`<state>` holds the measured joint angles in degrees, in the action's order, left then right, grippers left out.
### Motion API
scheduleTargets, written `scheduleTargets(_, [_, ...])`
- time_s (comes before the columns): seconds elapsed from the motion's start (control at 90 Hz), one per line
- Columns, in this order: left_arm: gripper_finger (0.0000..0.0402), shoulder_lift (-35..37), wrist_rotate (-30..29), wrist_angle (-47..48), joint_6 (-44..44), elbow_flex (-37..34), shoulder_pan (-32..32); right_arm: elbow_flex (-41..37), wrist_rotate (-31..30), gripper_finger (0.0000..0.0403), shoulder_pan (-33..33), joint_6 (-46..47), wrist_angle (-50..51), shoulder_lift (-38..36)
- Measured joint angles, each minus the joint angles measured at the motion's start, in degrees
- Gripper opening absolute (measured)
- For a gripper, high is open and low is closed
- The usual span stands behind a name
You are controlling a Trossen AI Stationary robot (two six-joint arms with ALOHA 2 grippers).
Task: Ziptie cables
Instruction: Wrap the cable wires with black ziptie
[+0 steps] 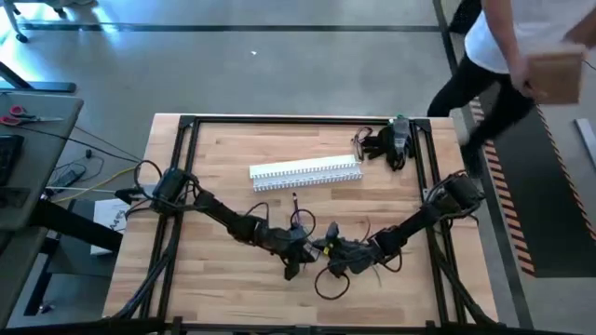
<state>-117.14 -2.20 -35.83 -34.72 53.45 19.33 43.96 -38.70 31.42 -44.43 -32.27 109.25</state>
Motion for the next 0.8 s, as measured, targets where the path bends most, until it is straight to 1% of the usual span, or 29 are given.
scheduleTargets(0.211, [0.0,0.0,0.0,0.0,0.0,0.0,0.0,3.7,1.1,0.0,0.0,-0.9,6.2,0.0])
scheduleTargets(0.8, [0.0,0.0,-0.5,0.4,0.3,0.0,0.0,4.4,1.4,0.0,1.8,-4.3,6.4,-0.3])
